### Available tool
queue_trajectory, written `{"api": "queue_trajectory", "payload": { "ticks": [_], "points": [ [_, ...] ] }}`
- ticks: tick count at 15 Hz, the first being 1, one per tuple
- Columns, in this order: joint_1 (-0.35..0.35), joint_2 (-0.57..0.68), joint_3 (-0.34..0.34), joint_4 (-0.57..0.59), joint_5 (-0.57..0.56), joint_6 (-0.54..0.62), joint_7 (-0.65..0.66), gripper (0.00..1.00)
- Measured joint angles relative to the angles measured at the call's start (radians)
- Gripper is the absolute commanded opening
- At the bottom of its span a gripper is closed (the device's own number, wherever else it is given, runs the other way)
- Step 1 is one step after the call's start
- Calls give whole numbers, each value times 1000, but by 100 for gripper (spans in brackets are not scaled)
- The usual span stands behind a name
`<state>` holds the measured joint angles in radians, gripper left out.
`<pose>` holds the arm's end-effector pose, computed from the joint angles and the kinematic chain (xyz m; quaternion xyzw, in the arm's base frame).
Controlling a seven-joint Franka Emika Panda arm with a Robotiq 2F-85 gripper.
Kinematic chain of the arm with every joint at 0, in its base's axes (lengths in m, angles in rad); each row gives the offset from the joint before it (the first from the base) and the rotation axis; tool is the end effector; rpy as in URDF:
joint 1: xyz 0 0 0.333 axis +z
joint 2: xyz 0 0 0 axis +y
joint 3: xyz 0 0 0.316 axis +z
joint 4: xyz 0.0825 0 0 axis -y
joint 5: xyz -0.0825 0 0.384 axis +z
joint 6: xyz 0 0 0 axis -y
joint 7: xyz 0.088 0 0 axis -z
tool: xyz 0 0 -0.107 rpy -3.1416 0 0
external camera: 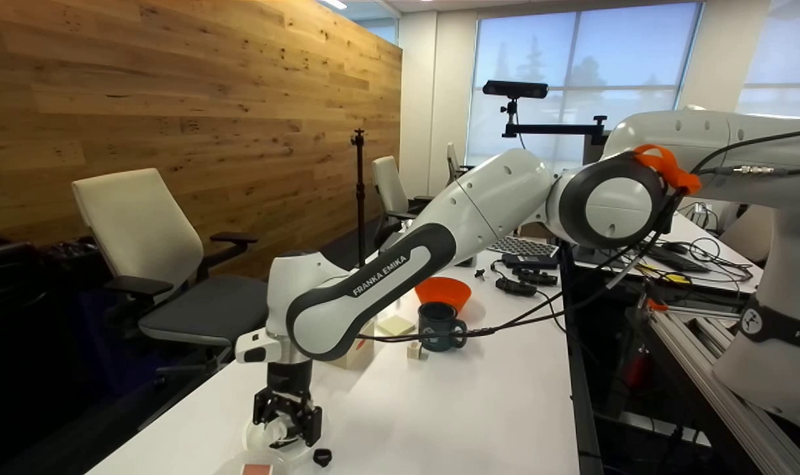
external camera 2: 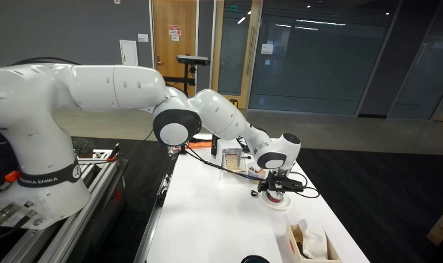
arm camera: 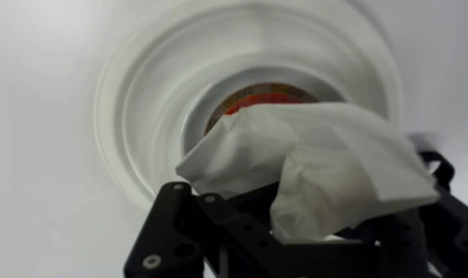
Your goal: Use the white napkin to wipe the item on the white plate.
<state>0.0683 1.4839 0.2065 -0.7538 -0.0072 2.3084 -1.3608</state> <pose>0.7620 0.1329 0.0133 -0.7461 -0.6573 -0.0886 0.0587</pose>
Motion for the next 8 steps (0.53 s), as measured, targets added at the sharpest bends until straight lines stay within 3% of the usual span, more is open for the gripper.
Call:
{"api": "queue_trajectory", "payload": {
  "ticks": [3, 8],
  "points": [
    [-4, 0, 52, 0, 21, -17, -56, 0],
    [-13, 0, 64, 0, 57, -65, -67, 0]
  ]
}}
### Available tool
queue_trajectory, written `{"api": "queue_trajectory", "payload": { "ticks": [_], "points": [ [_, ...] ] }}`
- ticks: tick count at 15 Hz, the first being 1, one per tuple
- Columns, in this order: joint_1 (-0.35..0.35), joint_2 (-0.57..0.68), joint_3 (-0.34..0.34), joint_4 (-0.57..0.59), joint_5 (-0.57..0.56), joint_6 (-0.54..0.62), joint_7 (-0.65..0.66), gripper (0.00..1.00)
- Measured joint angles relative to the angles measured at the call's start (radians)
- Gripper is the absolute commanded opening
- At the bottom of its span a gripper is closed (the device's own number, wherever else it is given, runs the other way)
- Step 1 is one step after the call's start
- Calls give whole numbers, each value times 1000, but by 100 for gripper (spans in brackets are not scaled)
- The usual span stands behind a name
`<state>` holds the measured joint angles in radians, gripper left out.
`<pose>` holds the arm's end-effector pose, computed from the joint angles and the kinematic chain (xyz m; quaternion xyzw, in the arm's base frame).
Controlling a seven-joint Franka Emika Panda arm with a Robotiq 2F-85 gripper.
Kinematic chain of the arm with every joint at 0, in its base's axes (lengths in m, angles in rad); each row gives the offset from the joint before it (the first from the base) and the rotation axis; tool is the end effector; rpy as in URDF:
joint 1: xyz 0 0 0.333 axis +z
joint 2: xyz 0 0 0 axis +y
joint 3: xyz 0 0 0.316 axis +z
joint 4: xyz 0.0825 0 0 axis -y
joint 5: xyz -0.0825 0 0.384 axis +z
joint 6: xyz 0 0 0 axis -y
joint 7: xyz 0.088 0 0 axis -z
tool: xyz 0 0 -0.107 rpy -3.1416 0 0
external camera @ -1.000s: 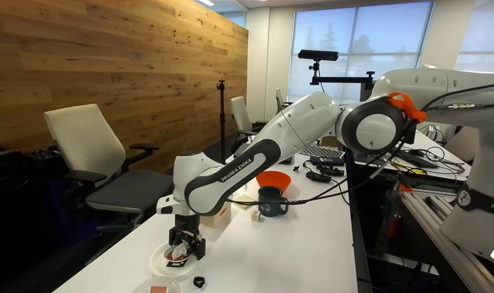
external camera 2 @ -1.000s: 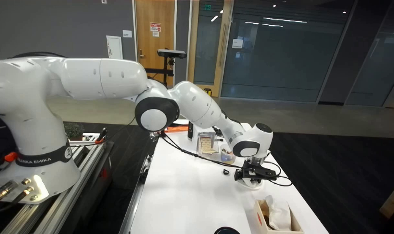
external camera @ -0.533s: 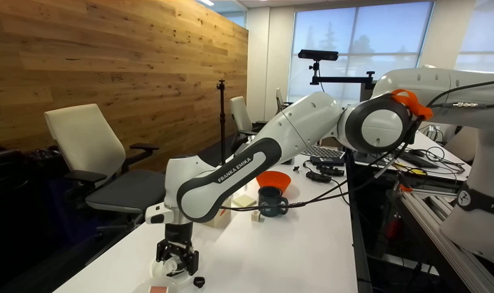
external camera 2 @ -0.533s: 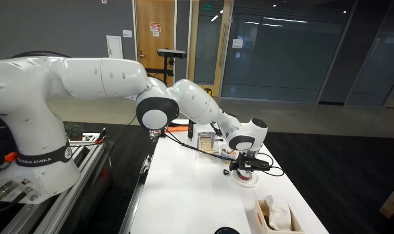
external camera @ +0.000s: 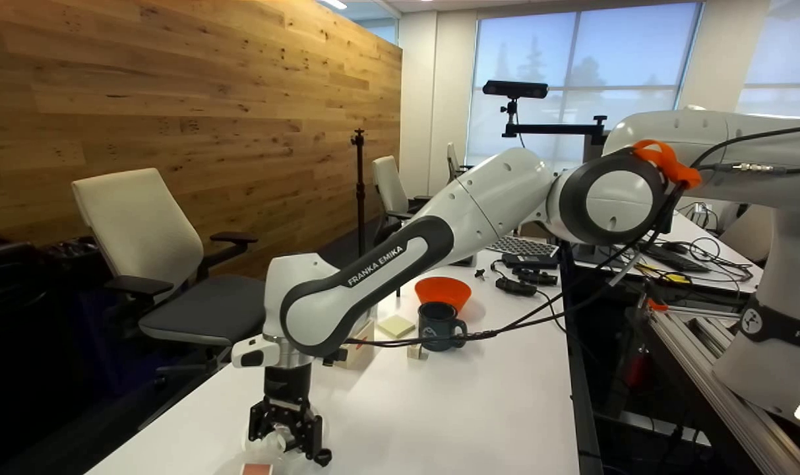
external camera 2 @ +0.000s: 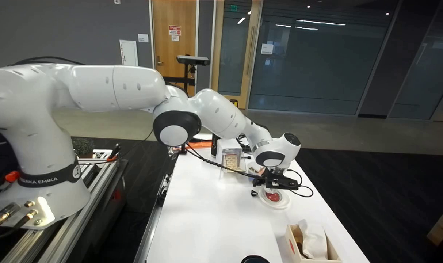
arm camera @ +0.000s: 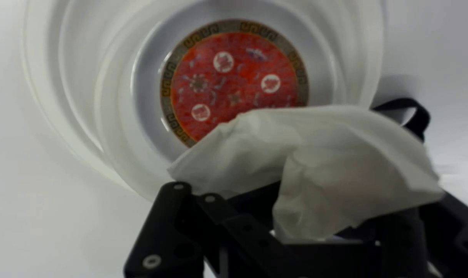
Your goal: Use the white napkin to wipe the item on the white plate.
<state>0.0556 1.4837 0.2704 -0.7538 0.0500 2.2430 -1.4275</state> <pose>0.7549 0.1501 0.0140 -0.7314 -0.6644 -0.0977 0.1187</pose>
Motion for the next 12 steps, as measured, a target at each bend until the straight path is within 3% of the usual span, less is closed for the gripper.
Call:
{"api": "queue_trajectory", "payload": {
  "ticks": [12],
  "points": [
    [-58, 0, 48, 0, 134, -85, -14, 0]
  ]
}}
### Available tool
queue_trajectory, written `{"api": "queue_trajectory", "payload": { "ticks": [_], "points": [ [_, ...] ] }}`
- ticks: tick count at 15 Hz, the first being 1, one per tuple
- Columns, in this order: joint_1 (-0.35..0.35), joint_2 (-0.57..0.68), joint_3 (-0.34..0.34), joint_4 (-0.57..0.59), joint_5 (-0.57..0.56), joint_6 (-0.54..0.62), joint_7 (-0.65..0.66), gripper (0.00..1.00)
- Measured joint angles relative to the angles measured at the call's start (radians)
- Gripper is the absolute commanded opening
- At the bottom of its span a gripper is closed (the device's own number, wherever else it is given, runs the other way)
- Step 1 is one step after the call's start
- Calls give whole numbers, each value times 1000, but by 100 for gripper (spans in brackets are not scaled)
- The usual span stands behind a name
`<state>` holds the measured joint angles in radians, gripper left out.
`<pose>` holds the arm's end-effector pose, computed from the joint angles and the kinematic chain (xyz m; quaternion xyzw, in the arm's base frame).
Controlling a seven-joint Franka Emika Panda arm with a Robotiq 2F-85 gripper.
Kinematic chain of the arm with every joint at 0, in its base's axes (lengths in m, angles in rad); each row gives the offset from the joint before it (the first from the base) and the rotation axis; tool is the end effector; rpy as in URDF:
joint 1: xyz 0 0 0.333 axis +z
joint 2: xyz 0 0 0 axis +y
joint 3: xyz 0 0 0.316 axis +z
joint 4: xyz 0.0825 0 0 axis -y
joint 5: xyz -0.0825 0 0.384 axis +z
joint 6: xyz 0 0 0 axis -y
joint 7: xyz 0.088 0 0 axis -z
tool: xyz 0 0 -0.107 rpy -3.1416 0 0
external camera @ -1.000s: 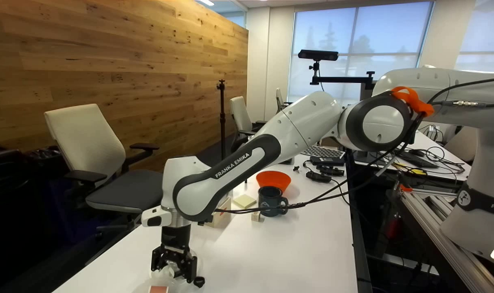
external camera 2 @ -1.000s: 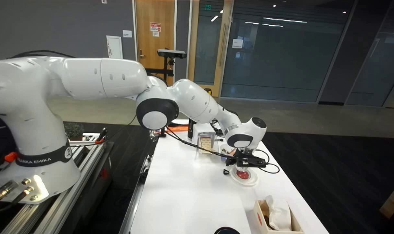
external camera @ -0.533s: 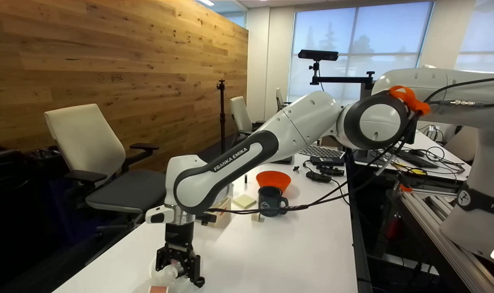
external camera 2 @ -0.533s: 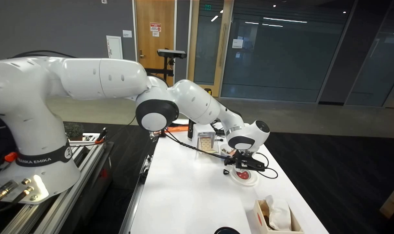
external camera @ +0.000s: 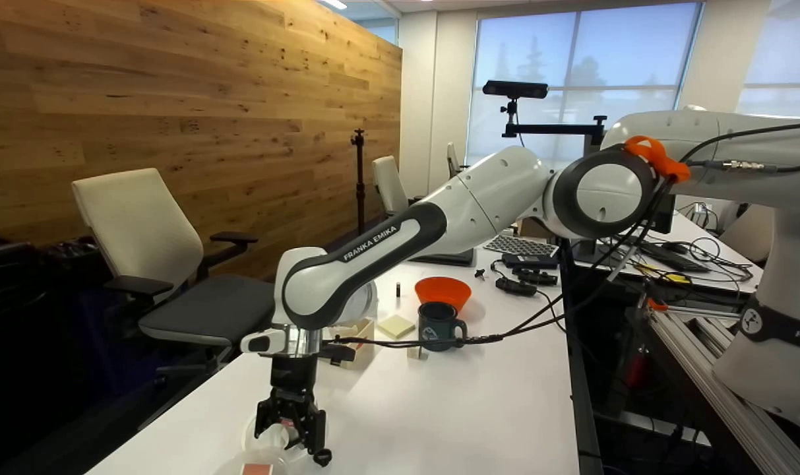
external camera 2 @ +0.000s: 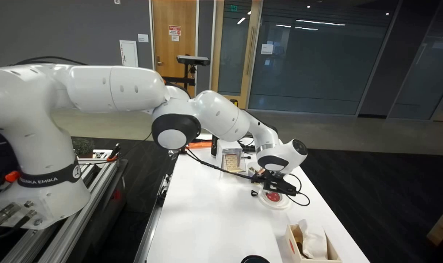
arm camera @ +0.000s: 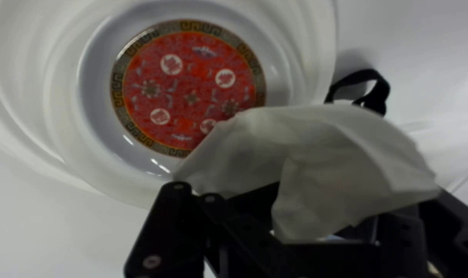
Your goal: Use the white napkin to wipe the item on the white plate.
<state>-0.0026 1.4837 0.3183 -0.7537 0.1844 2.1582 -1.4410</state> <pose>0.7528 0.1317 0.0152 -0.7528 -0.6148 -0.1157 0.2048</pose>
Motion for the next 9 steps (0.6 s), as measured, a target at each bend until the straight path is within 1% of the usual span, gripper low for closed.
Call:
{"api": "queue_trajectory", "payload": {
  "ticks": [3, 6, 9],
  "points": [
    [-17, -1, 14, 9, 28, 23, -20, 0],
    [-32, -1, 14, 27, 34, 33, -21, 0],
    [-34, 2, -13, 22, 34, 38, -16, 0]
  ]
}}
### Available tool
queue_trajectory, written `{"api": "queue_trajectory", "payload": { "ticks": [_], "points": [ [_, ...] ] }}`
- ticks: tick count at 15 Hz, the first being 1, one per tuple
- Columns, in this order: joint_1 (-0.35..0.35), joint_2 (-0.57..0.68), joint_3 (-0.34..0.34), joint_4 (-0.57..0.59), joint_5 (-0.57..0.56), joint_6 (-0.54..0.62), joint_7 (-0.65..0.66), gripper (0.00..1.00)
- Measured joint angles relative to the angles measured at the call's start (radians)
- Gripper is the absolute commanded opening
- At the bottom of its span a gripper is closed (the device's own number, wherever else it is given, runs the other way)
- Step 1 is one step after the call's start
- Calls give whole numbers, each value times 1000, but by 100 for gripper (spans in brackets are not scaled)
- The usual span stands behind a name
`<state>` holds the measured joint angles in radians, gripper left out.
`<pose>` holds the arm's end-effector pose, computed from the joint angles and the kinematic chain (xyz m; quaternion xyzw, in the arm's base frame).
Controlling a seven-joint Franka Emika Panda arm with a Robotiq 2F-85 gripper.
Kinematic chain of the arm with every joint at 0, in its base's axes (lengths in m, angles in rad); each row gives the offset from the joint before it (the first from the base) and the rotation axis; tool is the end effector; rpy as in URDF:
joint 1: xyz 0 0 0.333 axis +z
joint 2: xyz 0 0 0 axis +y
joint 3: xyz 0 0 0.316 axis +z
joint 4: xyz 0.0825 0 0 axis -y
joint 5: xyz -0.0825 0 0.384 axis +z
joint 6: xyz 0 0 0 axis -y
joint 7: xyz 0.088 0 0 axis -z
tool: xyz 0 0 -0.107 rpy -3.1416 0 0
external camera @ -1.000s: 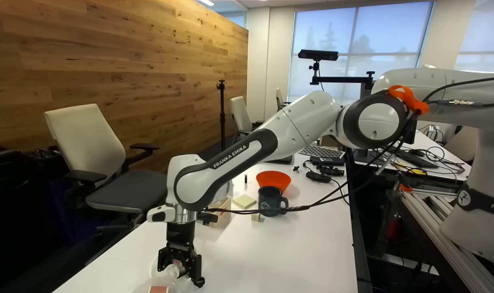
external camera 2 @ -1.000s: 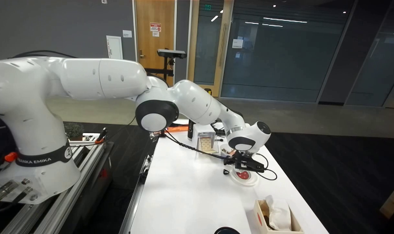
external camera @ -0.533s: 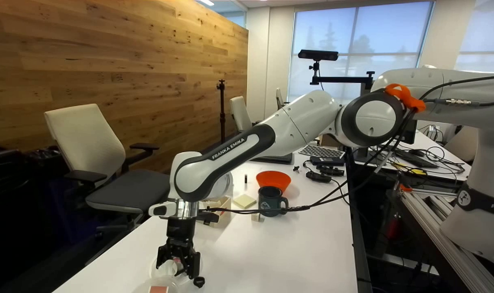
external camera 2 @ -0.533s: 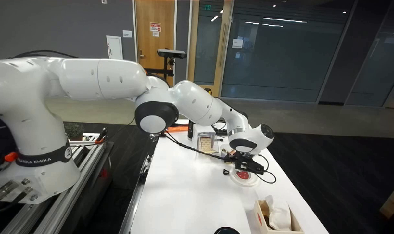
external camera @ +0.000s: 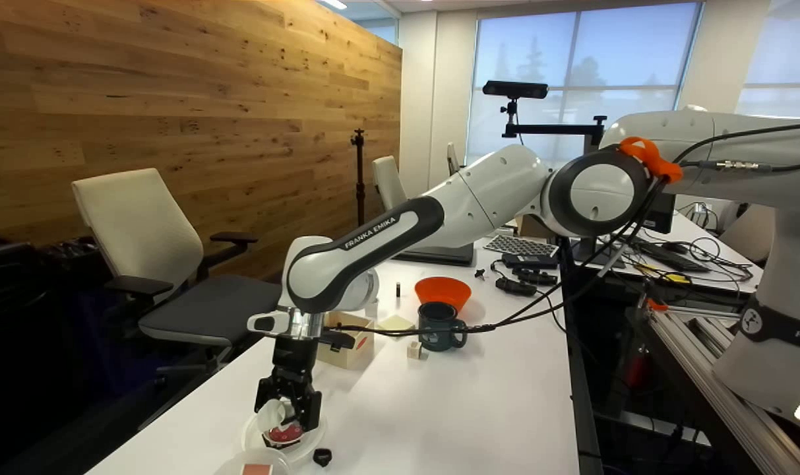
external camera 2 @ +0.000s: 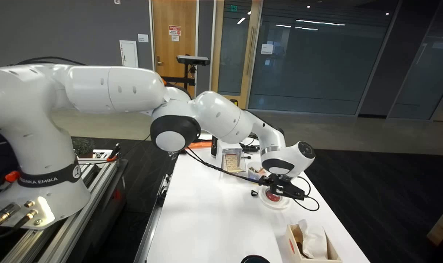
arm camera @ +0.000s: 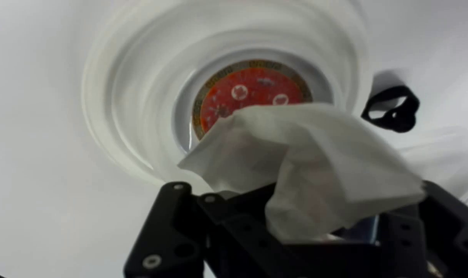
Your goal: Use the white napkin to wipe the item on the white plate.
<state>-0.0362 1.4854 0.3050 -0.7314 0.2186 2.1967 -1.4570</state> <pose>0.7668 0.0975 0.0247 -0.7677 -0.5949 -0.1457 0.1881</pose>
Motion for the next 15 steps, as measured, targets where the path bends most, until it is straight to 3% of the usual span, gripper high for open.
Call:
{"api": "queue_trajectory", "payload": {
  "ticks": [8, 15],
  "points": [
    [88, 4, -143, -29, -46, 60, 66, 0],
    [131, 4, -154, -29, -79, 80, 90, 0]
  ]
}}
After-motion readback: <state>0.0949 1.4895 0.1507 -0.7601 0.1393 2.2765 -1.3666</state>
